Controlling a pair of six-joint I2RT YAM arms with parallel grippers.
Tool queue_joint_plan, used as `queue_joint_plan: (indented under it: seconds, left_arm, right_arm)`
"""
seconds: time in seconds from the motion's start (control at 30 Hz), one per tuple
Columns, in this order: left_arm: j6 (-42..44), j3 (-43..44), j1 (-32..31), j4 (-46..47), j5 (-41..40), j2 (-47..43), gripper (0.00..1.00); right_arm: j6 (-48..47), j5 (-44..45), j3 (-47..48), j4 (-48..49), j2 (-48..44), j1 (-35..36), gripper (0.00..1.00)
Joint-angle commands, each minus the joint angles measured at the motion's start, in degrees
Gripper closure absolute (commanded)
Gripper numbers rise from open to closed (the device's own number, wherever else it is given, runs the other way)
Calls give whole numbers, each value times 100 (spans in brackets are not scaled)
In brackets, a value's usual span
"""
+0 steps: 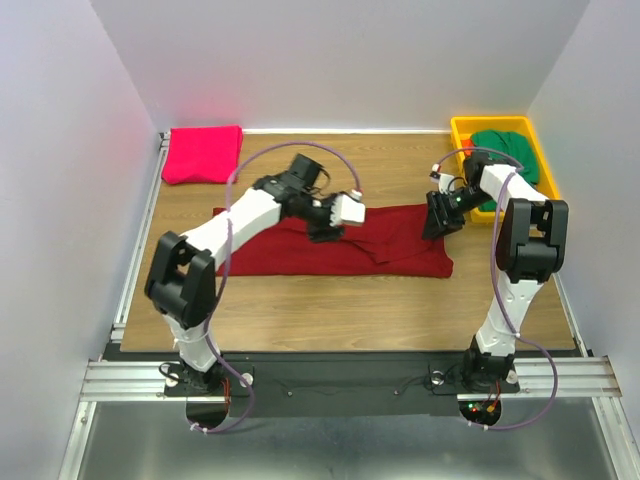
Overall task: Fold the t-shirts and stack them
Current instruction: Fold the tshirt
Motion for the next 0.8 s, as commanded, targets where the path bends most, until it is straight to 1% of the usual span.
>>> queue_joint_plan:
  seconds: [0.0, 0.03, 0.17, 0.37, 0.57, 0.77]
  left_arm:
    - [677, 275, -628, 440, 6, 338, 37]
    - [757, 257, -855, 527, -11, 426, 37]
    - [1021, 249, -1314, 686, -91, 629, 37]
    - [1373, 222, -1806, 932, -363, 963, 37]
    - [1400, 415, -1947, 1046, -574, 1402, 43]
    - [1338, 442, -1956, 1240, -811, 1534, 53]
  right_arm:
    - [148, -255, 64, 259, -25, -17, 54]
    - [166, -238, 11, 285, -34, -17, 54]
    - [166, -255, -51, 346, -17, -17, 60]
    - [183, -27, -226, 478, -95, -17, 59]
    - [219, 122, -332, 575, -219, -25, 59]
    - [236, 167, -464, 645, -263, -25, 56]
